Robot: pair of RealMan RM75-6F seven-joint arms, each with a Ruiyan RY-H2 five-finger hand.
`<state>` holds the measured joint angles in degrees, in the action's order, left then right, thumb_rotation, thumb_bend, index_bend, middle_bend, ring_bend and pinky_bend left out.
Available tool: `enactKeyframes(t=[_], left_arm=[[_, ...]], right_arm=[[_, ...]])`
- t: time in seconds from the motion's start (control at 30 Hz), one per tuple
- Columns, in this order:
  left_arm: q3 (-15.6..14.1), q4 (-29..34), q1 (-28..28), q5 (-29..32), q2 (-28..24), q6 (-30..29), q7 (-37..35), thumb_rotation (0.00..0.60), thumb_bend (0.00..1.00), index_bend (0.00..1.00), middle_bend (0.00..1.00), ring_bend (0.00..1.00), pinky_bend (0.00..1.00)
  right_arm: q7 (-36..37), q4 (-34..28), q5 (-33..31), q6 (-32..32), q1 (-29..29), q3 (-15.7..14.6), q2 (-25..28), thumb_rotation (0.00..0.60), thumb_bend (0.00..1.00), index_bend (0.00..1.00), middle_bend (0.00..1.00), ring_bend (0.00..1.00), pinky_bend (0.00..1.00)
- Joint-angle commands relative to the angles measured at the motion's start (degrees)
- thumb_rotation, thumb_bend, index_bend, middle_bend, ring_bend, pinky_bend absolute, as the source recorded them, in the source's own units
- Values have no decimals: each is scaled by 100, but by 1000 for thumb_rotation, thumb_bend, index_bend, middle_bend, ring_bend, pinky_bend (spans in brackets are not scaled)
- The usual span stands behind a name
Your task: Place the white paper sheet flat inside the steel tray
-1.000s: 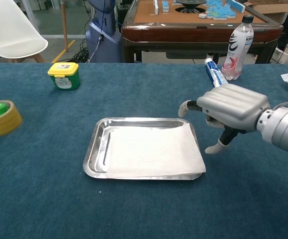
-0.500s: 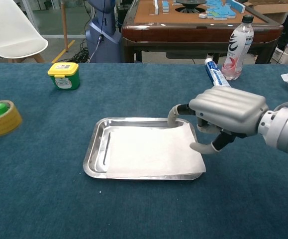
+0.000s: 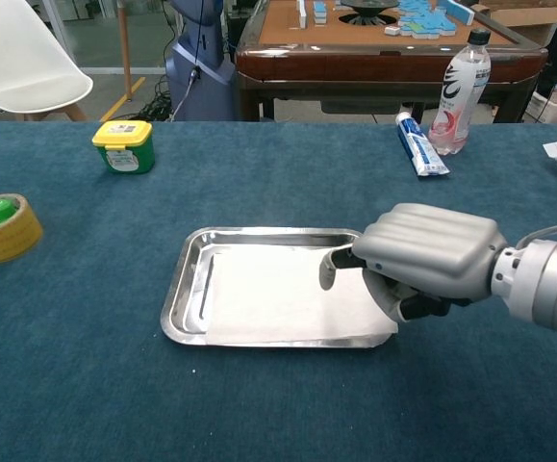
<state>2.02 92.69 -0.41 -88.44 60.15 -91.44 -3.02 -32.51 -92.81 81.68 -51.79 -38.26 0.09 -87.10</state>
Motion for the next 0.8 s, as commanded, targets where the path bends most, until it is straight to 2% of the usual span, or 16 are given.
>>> enactKeyframes(t=[0.03, 0.8], left_arm=[[1, -4, -2, 1, 4, 3, -2, 600, 190, 389, 374, 294, 455], [18, 4, 25, 6, -40, -50, -76, 600, 189, 389, 374, 294, 455]], right_arm=[[-81, -25, -64, 55, -20, -29, -28, 600, 1000, 304, 1000, 998, 1000], [-517, 212, -534, 233, -115, -108, -490, 600, 1000, 304, 1000, 999, 1000]])
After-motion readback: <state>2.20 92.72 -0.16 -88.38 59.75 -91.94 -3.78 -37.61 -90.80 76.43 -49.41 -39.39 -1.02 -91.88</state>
